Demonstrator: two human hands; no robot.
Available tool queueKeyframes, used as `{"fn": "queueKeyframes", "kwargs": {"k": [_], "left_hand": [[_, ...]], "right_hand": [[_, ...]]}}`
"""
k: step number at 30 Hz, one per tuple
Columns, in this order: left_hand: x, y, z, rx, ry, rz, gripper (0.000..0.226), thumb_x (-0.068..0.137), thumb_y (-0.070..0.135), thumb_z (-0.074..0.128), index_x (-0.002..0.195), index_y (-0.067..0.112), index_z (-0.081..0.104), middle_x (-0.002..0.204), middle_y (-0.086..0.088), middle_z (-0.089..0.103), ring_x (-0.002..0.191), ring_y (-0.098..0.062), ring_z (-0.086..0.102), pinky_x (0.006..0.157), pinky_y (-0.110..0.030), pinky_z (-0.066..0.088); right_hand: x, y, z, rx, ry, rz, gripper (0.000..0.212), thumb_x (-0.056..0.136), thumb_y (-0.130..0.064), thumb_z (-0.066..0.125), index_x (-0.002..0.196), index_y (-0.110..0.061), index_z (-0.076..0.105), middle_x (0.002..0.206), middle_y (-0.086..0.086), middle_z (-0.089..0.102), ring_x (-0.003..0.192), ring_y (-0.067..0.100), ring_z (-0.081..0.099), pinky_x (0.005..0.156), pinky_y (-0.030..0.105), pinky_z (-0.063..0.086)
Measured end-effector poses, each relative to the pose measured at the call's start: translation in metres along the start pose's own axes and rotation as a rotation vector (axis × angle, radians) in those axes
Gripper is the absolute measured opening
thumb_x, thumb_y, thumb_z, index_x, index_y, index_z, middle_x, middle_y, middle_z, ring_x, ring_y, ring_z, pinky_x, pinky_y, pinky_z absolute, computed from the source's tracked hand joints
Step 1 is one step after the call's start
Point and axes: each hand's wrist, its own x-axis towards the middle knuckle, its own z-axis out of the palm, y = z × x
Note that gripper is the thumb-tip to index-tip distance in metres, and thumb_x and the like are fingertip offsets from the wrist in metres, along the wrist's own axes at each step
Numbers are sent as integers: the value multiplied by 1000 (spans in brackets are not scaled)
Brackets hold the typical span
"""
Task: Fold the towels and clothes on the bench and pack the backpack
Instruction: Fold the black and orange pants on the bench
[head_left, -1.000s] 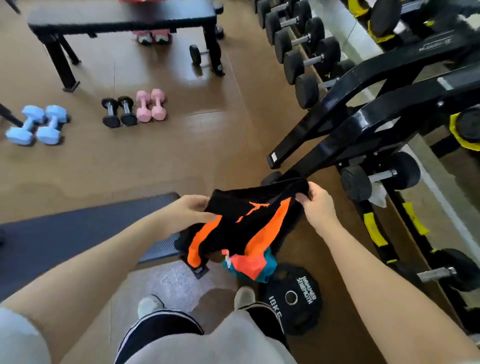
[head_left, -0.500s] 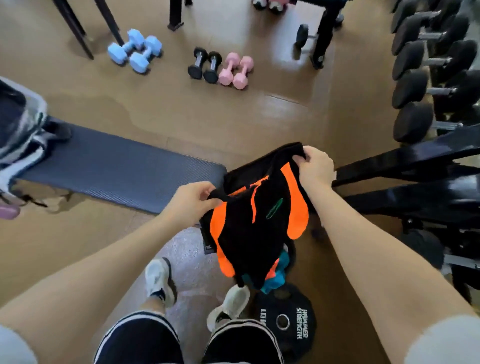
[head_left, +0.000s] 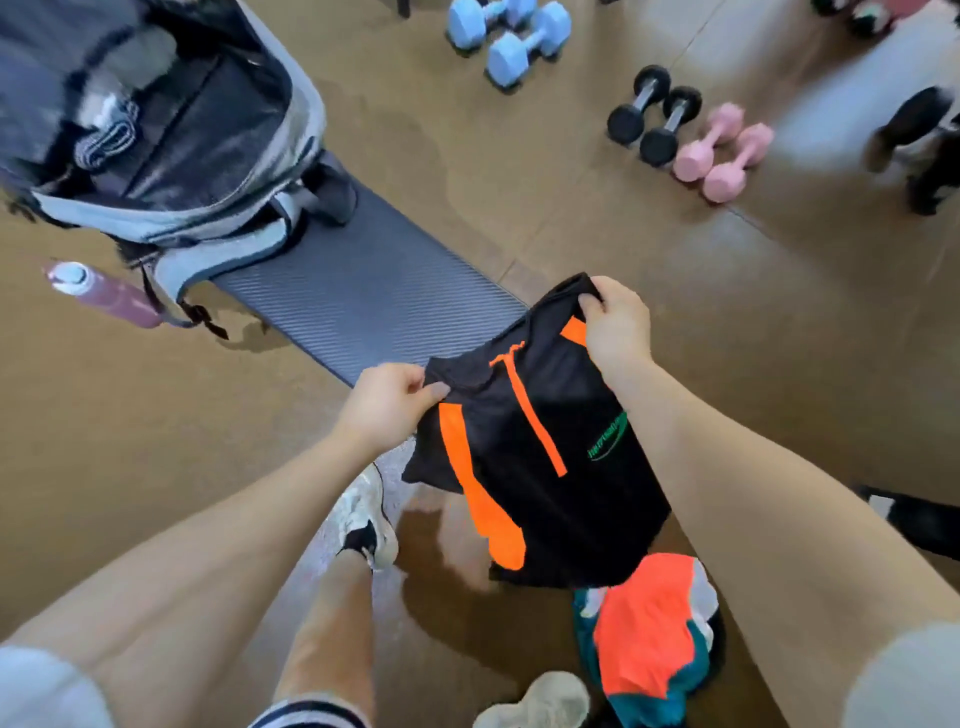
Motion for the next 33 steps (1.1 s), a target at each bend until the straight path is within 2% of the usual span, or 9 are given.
{"fn": "queueKeyframes", "kwargs": {"k": [3, 8, 15, 18, 20, 22, 25, 29, 33], "left_hand": [[47, -41, -34, -50, 42, -64, 43, 88, 29, 58, 63, -5, 51, 65, -21, 58, 64, -31, 52, 63, -39, 40], [116, -99, -74, -110, 49, -139, 38, 90, 30, 56, 74, -4, 61, 71, -21, 64, 71, -31, 60, 70, -37, 46], [179, -168, -117, -59, 103, -331, 41, 92, 31, 52, 65, 1, 54, 79, -23, 65, 81, -34, 60, 66, -36, 41], [186, -179, -126, 139, 58, -444, 40, 96, 36, 42, 77, 3, 57, 95, -24, 62, 94, -38, 58, 72, -35, 42], [184, -172, -128, 332, -3, -486, 49, 97, 42, 33, 93, 3, 62, 102, -23, 62, 96, -39, 58, 75, -37, 44], [180, -155, -121, 439, -84, -414, 50, 96, 43, 31, 87, 6, 63, 100, -18, 63, 94, -37, 60, 70, -34, 42], [174, -115, -95, 386, -235, -186, 35, 96, 34, 35, 72, 12, 47, 96, -13, 63, 91, -34, 59, 67, -32, 39], [177, -57, -37, 295, -330, 128, 27, 96, 19, 35, 117, 18, 53, 121, -5, 55, 111, -28, 53, 88, -42, 44], [192, -20, 28, 362, -373, 358, 50, 96, 14, 35, 145, 15, 25, 153, -2, 21, 140, -21, 21, 112, -40, 25]], "right_hand": [[44, -30, 58, 11, 4, 17, 24, 92, -5, 44, 105, -2, 64, 106, 17, 65, 102, 32, 56, 81, 29, 35], [106, -67, 146, -39, -71, 3, 27, 94, -4, 41, 109, -3, 63, 111, 14, 65, 106, 29, 55, 85, 29, 37], [169, -119, 247, -74, -279, -91, 29, 94, -7, 39, 113, 1, 60, 113, 18, 62, 109, 33, 53, 90, 32, 35], [174, -136, 272, -16, -436, -104, 41, 94, 3, 38, 134, -2, 45, 139, 15, 45, 132, 27, 37, 102, 20, 24], [168, -141, 270, 75, -490, -54, 59, 92, 9, 36, 147, -10, 25, 156, 11, 16, 145, 21, 12, 102, 7, 10], [157, -138, 255, 88, -491, -33, 69, 91, 10, 37, 150, -13, 11, 158, 10, -6, 145, 19, 0, 92, 0, 13], [134, -115, 219, 1, -374, -41, 63, 91, 7, 40, 148, -9, 18, 157, 14, 2, 140, 17, 17, 93, 13, 28], [101, -41, 157, -100, -330, 113, 40, 94, 1, 40, 133, -3, 44, 150, 15, 26, 137, 26, 31, 104, 22, 25], [73, 50, 94, -264, -317, 291, 38, 97, -6, 38, 134, -6, 45, 149, 13, 32, 137, 27, 31, 110, 34, 27]]}}
